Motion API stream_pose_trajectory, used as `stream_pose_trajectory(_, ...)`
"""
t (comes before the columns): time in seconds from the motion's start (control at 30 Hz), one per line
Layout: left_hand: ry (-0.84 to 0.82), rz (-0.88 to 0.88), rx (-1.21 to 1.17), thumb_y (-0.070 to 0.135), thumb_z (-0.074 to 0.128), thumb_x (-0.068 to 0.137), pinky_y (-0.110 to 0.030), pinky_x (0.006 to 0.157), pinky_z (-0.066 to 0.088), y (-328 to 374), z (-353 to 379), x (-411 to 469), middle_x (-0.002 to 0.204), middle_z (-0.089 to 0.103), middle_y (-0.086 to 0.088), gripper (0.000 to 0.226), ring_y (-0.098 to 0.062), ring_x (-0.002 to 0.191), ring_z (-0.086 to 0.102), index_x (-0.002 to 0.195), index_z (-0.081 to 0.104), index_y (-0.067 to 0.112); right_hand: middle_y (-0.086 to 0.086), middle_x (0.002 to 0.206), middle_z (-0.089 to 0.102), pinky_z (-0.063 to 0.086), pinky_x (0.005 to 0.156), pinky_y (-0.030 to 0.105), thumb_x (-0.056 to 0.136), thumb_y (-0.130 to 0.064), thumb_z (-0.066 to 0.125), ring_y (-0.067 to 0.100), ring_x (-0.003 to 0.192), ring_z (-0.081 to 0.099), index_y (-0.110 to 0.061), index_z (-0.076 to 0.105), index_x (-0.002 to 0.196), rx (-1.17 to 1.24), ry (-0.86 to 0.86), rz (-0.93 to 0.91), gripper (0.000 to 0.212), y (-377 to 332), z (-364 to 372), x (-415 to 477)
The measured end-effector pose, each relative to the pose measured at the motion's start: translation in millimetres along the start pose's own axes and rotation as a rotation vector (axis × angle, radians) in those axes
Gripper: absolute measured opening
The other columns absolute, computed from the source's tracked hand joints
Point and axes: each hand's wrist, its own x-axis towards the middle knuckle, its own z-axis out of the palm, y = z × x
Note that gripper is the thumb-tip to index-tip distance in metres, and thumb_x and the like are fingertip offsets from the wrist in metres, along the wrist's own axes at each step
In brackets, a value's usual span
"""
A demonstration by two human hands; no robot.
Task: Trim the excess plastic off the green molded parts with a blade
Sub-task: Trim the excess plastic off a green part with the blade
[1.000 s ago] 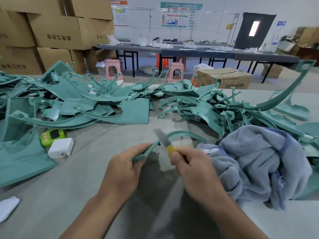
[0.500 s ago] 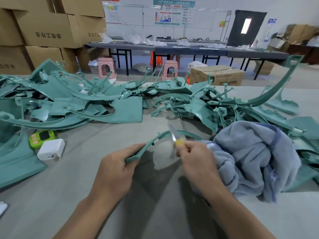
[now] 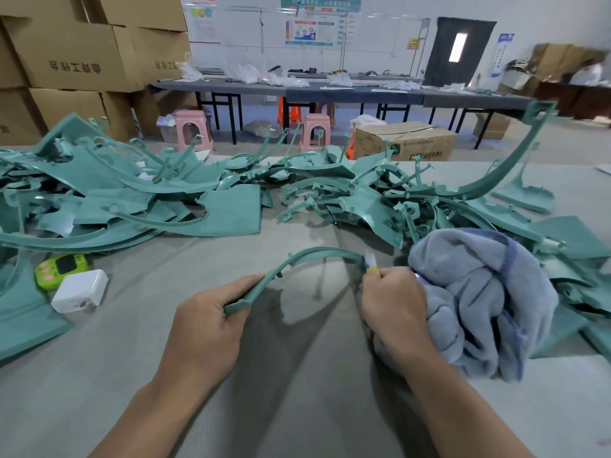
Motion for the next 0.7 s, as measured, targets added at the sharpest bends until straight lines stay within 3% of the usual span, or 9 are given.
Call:
stream_pose_trajectory(0.13,0.009,-0.017,0.008,0.006,0.069,0.091,0.0,0.086,0.043,0.7,-1.4,0.5,0.105,0.068,0.039,0.047,0.02,0.104,0.06,0.113,0.073,0.048,0.0,0.062,0.065,0.046,0.059,0.033,0.099,-0.036,0.049,0.014,0.061,0.06,-0.016,0.063,0.074,0.09,-0.18,-0.265,0.035,-11.9,8.9,-20.6)
stream_pose_trajectory(0.27,0.019,-0.047,-0.015,0.007,0.068,0.092,-0.002,0.087,0.044,3.5,-0.8,-1.0,0.104,0.068,0.04,0.056,0.018,0.103,0.061,0.112,0.064,0.059,0.004,0.071,0.065,0.037,0.06,0.035,0.101,-0.03,0.048,0.025,0.07,0.055,-0.015,0.059,0.07,-0.105,-0.123,-0.137,0.036,-3.9,8.5,0.0)
stream_pose_trajectory(0.33,0.054,-0.082,-0.025,0.012,0.07,0.091,-0.002,0.078,0.046,3.9,-0.4,-0.8,0.093,0.068,0.041,0.053,0.018,0.093,0.064,0.107,0.064,0.062,0.008,0.077,0.062,0.039,0.066,0.031,0.1,-0.023,0.048,0.026,0.073,0.053,-0.01,0.062,0.075,-0.152,-0.06,-0.027,0.032,3.4,1.4,8.4)
stream_pose_trajectory(0.43,0.224,-0.209,-0.047,0.035,0.074,0.077,-0.024,0.057,0.05,6.7,-8.7,6.8,0.068,0.068,0.03,0.029,0.002,0.062,0.064,0.085,0.068,0.062,0.008,0.062,0.063,0.045,0.059,0.038,0.101,-0.026,0.05,0.024,0.061,0.055,-0.01,0.066,0.071,0.103,-0.006,-0.072,0.038,4.4,-3.6,3.3)
stream_pose_trajectory(0.5,0.297,-0.387,-0.209,0.033,0.075,0.067,-0.029,0.058,0.05,3.3,-17.7,13.3,0.07,0.071,0.023,0.026,-0.006,0.064,0.068,0.079,0.071,0.055,0.0,0.058,0.059,0.041,0.057,0.035,0.099,-0.028,0.054,0.014,0.057,0.05,-0.016,0.063,0.069,0.218,0.021,-0.251,0.034,0.2,-4.6,-6.1)
stream_pose_trajectory(0.57,0.268,-0.588,-0.345,0.019,0.08,0.068,-0.038,0.067,0.058,-2.6,-24.5,17.4,0.074,0.076,0.011,0.026,-0.02,0.074,0.074,0.082,0.077,0.04,-0.009,0.06,0.055,0.035,0.052,0.021,0.099,-0.037,0.054,0.011,0.057,0.048,-0.025,0.055,0.068,0.211,0.004,-0.453,0.033,-5.2,-5.3,-15.7)
stream_pose_trajectory(0.63,0.149,-0.768,-0.434,0.007,0.078,0.071,-0.052,0.07,0.061,-6.6,-28.8,19.2,0.081,0.078,-0.008,0.02,-0.035,0.074,0.075,0.088,0.079,0.017,-0.012,0.064,0.054,0.035,0.055,0.016,0.097,-0.046,0.05,0.008,0.059,0.047,-0.029,0.048,0.069,0.147,-0.064,-0.59,0.033,-8.2,-3.1,-21.2)
stream_pose_trajectory(0.7,-0.015,-0.889,-0.463,0.003,0.073,0.073,-0.051,0.062,0.06,-7.3,-32.6,18.9,0.084,0.077,-0.021,0.016,-0.038,0.066,0.074,0.089,0.077,0.005,-0.011,0.067,0.055,0.036,0.054,0.019,0.097,-0.045,0.051,0.008,0.059,0.048,-0.026,0.048,0.074,0.039,-0.181,-0.662,0.03,-8.6,1.2,-25.7)
